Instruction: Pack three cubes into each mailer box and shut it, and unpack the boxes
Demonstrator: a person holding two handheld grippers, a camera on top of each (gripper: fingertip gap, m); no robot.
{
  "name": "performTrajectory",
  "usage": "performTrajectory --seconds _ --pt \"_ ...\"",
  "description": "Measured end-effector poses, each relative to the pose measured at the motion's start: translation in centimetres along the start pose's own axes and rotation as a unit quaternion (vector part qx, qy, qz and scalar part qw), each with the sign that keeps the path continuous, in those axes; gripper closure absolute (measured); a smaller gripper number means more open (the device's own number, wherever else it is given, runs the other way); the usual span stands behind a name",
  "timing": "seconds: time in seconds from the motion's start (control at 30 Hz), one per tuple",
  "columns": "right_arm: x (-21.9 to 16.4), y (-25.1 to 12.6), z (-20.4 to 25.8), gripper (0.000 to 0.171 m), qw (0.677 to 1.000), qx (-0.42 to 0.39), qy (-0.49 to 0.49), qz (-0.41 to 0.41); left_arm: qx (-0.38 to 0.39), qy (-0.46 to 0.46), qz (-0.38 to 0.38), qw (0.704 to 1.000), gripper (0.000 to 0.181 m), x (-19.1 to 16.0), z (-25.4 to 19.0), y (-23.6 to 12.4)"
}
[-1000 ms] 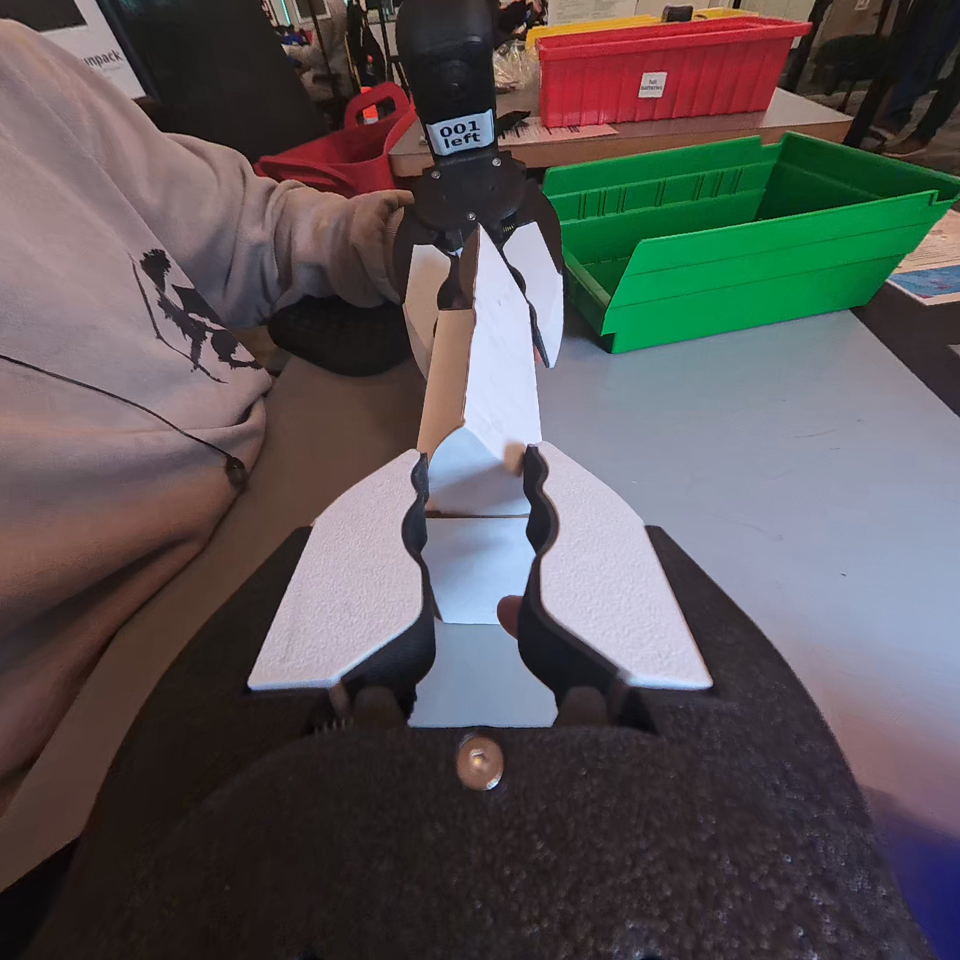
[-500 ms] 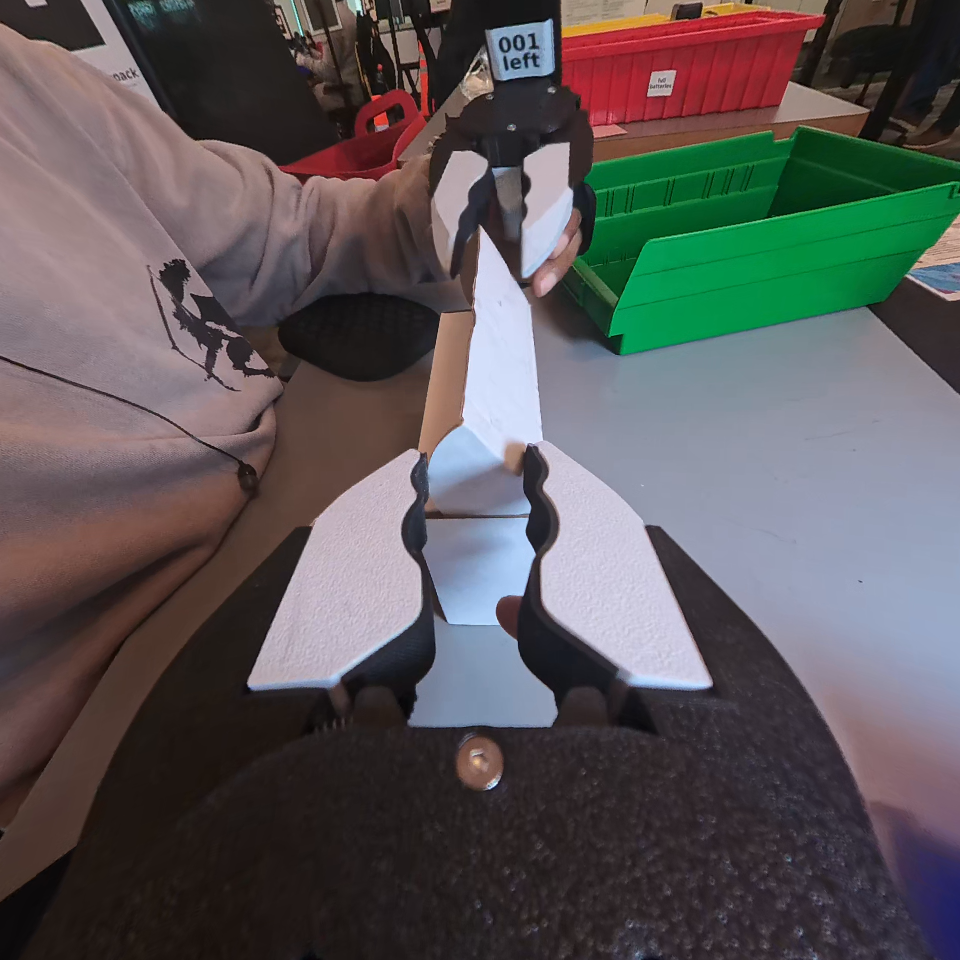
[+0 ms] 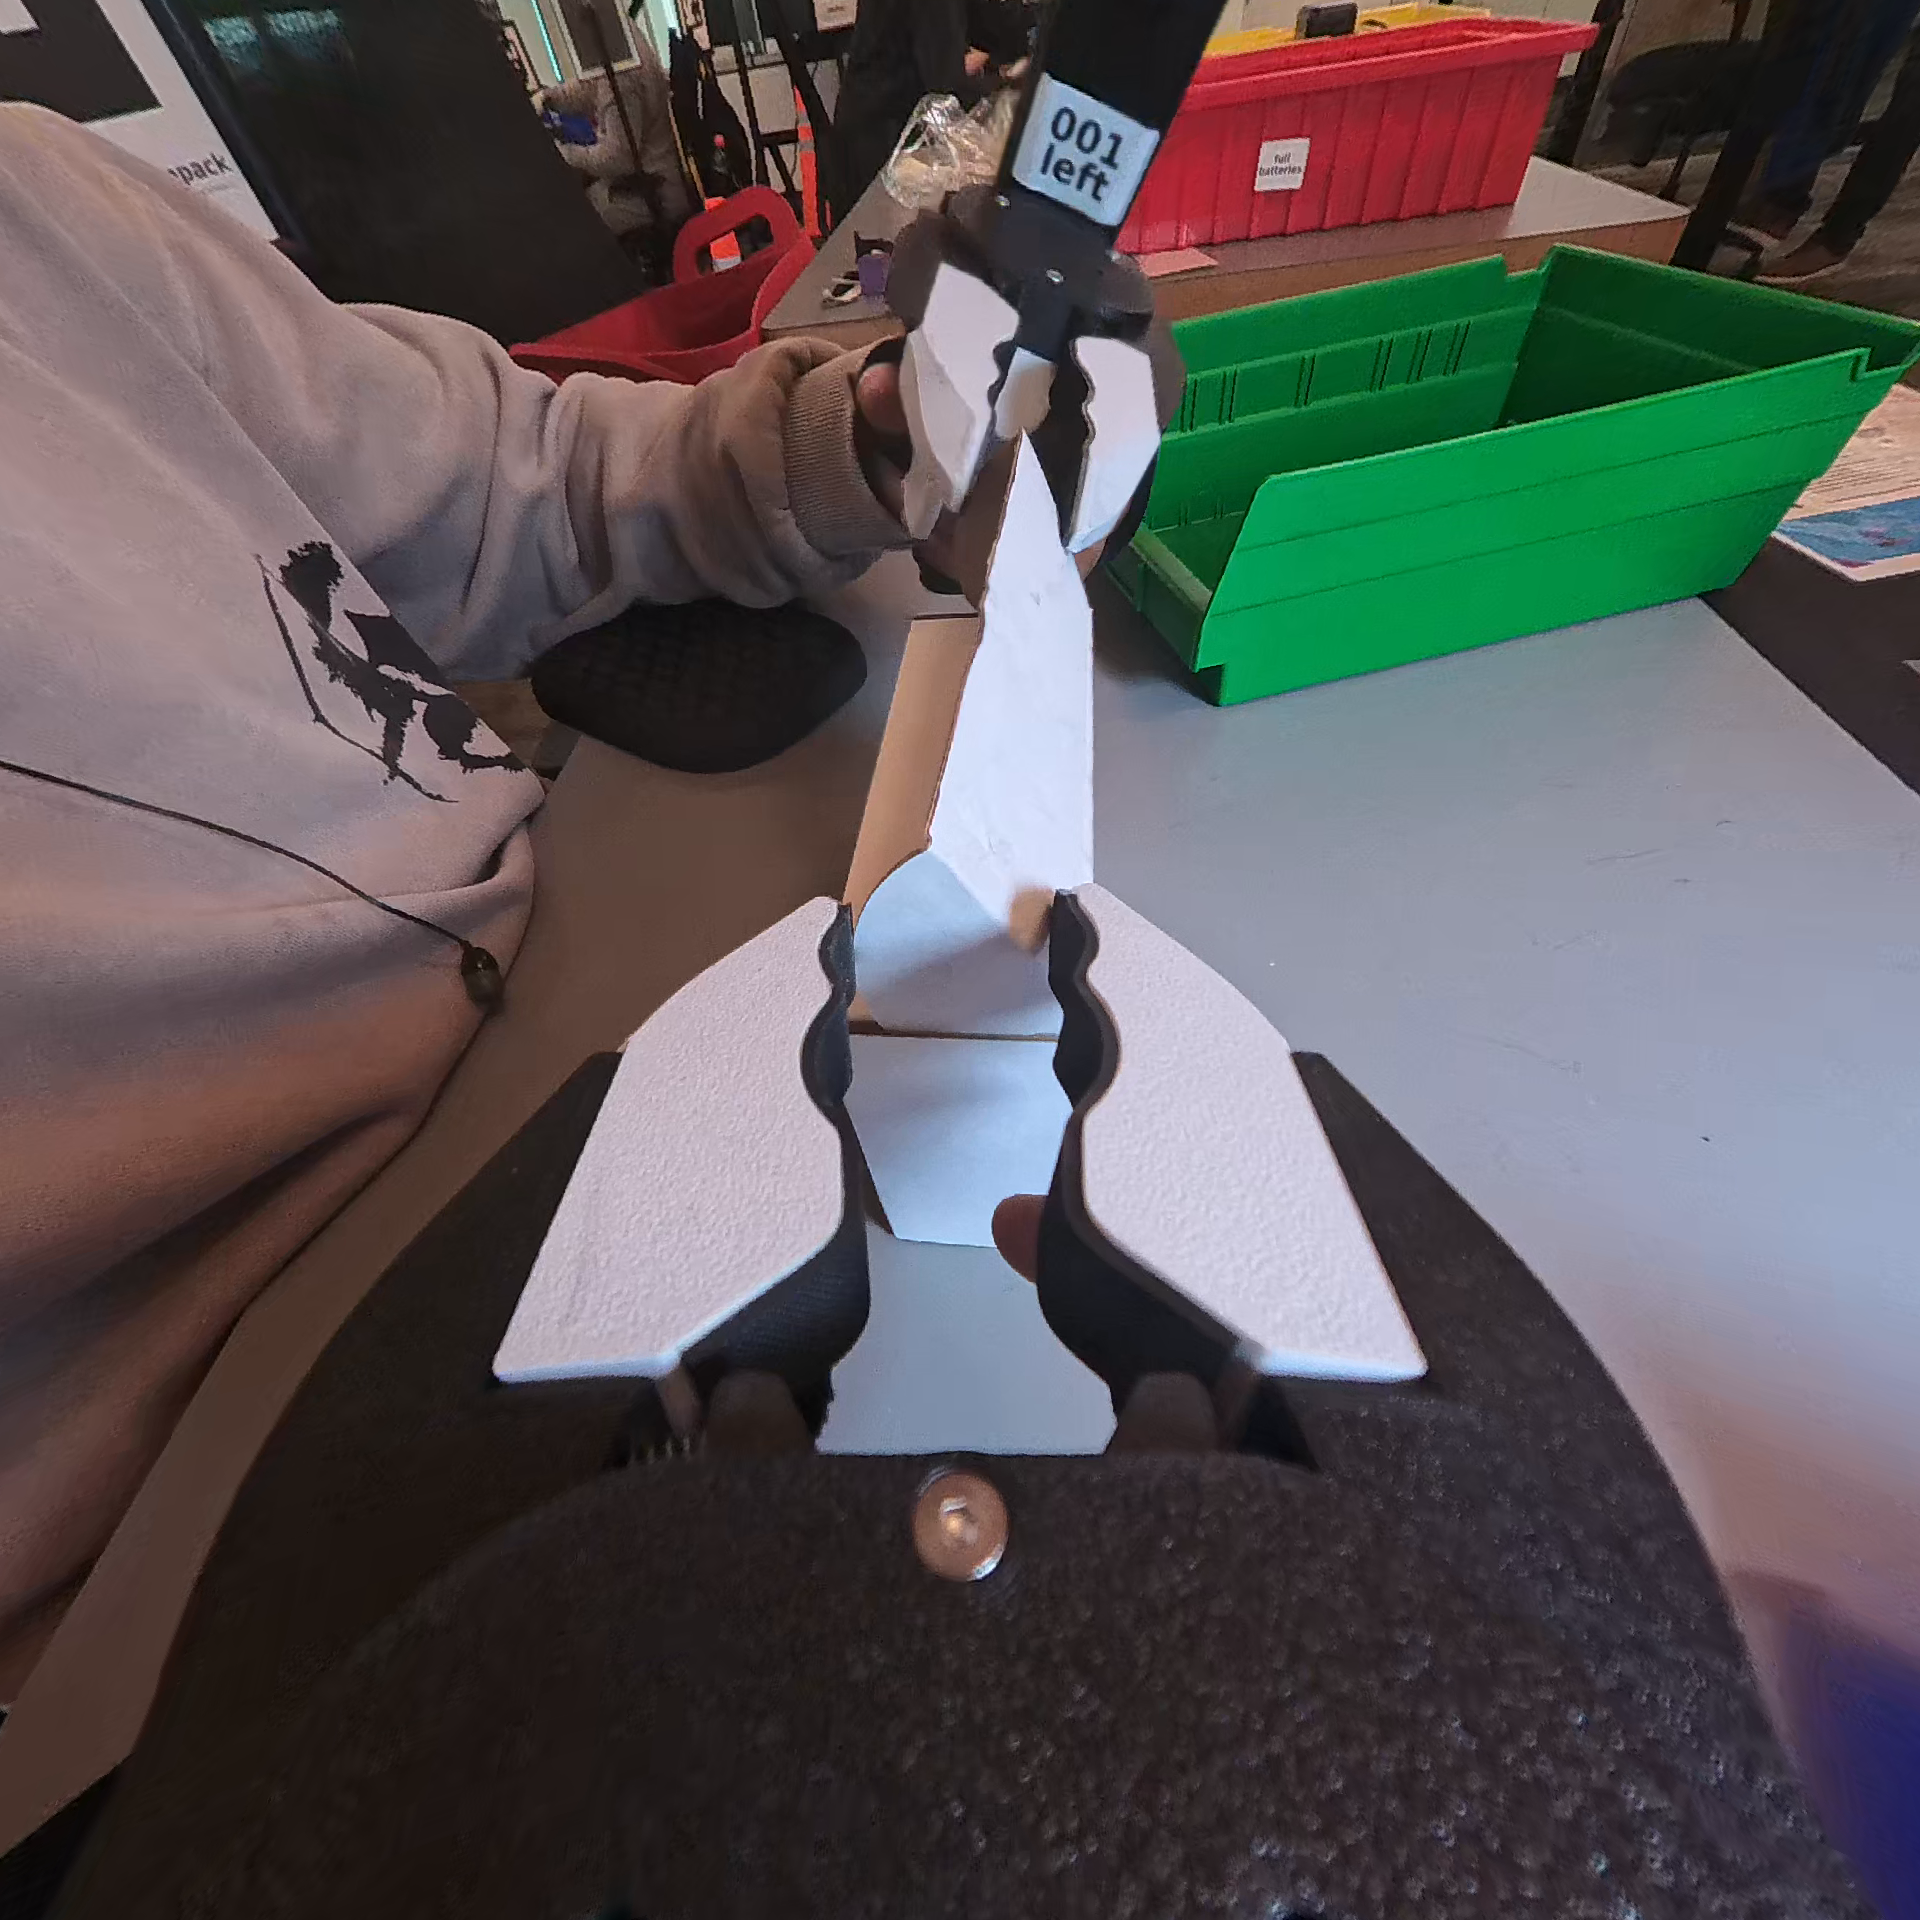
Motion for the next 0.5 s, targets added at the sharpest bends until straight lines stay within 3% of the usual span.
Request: performTrajectory --seconds 0.13,0.27,0.37,0.5 --pt "0.1 -0.1 -0.2 0.135 1.0 0.001 0.005 -0.001 -0.007 -0.129 -0.025 0.991 0.156 0.6 0.6 0.2" --pt "0.1 -0.1 -0.3 0.135 1.0 0.004 0.011 -0.002 0.0 -0.167 -0.037 0.985 0.157 0.8 0.9 0.2" --pt "0.1 -0.2 -0.3 0.135 1.0 0.009 0.014 -0.003 -0.012 -0.125 -0.03 0.992 0.157 0.7 0.3 0.2" --pt "0.0 0.0 -0.2 0.135 1.0 0.014 0.013 -0.005 -0.03 0.041 0.009 0.999 0.156 -0.1 -0.5 -0.3"
Point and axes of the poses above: each gripper's, where its closed fingertips meet, y out along the fingers, x out of its top, z = x × y across the jaws, the point moved 3 cm from there along -y, back along the fingers, and after that the axes turned 11 degrees about -z, right-handed, at the moved point
